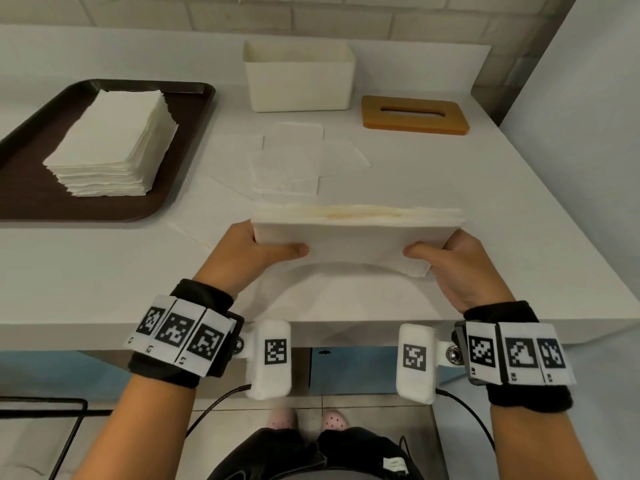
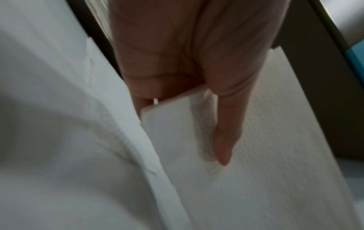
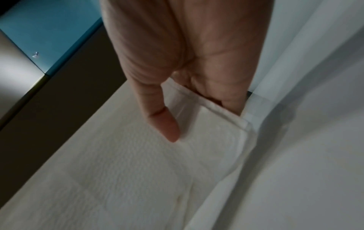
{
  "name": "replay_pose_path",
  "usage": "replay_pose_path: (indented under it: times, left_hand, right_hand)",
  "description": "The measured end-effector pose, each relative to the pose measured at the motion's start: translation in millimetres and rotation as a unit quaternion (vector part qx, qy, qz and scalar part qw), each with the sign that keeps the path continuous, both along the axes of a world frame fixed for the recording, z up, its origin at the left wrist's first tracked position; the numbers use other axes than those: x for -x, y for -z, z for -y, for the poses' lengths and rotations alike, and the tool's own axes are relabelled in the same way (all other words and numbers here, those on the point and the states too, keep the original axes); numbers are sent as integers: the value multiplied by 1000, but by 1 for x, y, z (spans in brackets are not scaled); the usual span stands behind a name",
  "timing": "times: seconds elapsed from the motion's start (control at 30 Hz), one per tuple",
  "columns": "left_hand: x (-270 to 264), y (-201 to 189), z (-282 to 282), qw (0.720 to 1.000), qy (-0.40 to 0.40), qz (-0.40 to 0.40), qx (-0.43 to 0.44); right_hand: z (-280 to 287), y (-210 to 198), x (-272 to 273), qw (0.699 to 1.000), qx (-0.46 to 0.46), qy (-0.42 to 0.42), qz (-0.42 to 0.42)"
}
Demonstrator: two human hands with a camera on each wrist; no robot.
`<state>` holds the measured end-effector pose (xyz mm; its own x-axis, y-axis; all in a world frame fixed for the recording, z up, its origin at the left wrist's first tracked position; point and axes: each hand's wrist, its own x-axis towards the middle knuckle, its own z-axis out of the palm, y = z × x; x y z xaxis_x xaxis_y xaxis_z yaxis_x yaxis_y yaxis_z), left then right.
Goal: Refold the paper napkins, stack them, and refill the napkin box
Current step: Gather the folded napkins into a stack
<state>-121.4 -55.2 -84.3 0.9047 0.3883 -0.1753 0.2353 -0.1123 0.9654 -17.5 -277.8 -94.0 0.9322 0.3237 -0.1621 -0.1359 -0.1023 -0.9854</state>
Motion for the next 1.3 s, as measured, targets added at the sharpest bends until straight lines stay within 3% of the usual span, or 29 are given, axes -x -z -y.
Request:
replay_pose_path:
  times: [0.23, 0.4, 0.53, 0.7, 0.83, 1.07, 1.3]
  left_hand:
    - [0, 13, -2, 999, 12, -44, -8]
    - [3, 12, 0, 999, 10, -31, 7]
    - [5, 13, -1, 998, 54, -25, 11]
    - [3, 11, -2, 995, 97, -25, 7]
    - [3, 12, -1, 994, 111, -9, 7]
    - [6, 17, 0, 988, 120, 41, 90]
    - [5, 17, 3, 990, 127, 35, 54]
  right_hand:
    - [2, 5, 2, 998, 51, -44, -7]
    - [1, 2, 1, 998, 31, -53, -21]
    - [5, 3, -2, 1000, -10, -27, -9]
    - [14, 4, 0, 996, -29, -71, -46]
    - [21, 3, 1, 993, -10, -112, -31]
    - [26, 7, 1, 986, -45, -161, 4]
    - [27, 5, 3, 980, -35, -194, 31]
